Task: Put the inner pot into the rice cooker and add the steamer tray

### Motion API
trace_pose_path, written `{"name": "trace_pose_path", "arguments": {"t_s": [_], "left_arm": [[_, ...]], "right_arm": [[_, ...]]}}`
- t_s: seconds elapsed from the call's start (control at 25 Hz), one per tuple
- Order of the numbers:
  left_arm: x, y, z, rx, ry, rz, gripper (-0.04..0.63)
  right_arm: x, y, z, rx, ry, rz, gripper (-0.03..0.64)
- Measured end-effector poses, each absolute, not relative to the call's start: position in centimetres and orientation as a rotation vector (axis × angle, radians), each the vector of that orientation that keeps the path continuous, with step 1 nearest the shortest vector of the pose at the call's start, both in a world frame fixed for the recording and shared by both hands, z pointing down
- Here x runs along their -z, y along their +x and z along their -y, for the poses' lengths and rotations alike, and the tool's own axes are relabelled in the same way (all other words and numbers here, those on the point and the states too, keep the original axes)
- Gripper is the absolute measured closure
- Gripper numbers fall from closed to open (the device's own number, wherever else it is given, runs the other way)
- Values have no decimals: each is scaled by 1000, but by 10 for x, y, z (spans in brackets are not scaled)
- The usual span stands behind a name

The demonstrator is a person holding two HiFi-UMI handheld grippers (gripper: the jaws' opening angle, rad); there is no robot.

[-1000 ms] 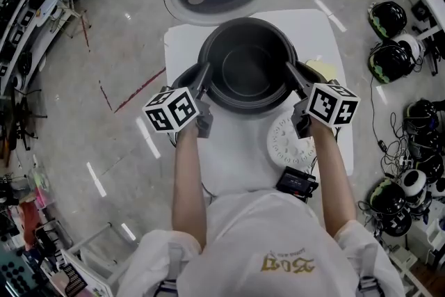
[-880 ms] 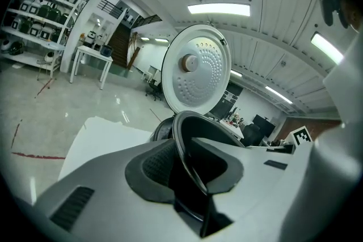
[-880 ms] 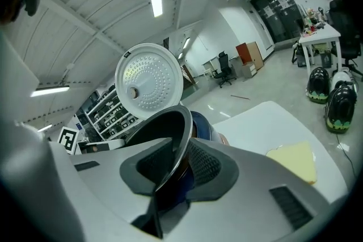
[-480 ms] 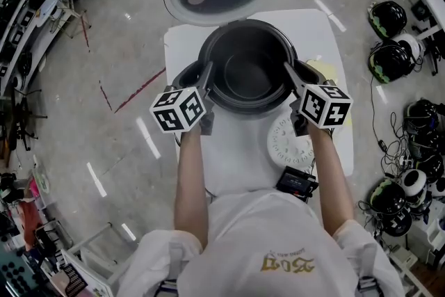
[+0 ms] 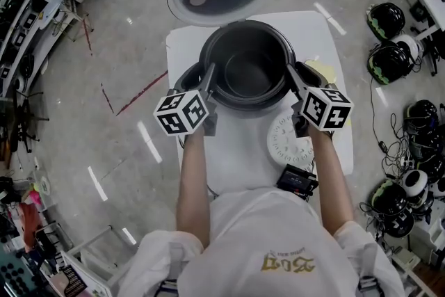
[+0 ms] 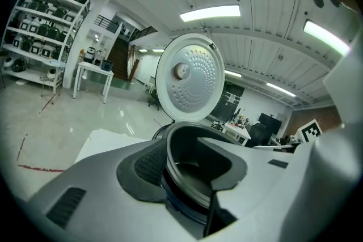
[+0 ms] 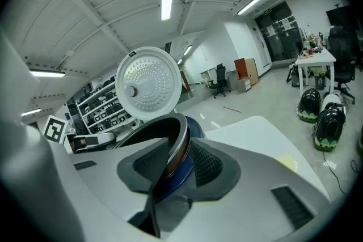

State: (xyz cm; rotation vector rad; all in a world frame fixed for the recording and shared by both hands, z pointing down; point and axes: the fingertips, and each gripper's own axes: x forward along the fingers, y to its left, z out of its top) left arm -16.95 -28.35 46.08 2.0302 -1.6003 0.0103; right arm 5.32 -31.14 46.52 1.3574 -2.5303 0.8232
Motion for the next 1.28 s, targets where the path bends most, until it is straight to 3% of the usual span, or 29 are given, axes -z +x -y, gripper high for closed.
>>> {"name": "trace_pose_path", "arguments": {"t_s": [0.96, 1.08, 1.28], "left_arm": [[-450, -102, 176, 37, 2129, 1461, 439], [-457, -92, 165, 30, 2131, 1446, 494], [-465, -85, 149, 15, 2120, 1416, 470]], "right_arm": [[-462, 103, 200, -871, 1469, 2514, 486], [-470, 116, 186, -886, 1493, 2492, 486], [-480, 130, 167, -908, 1517, 2455, 486]]}}
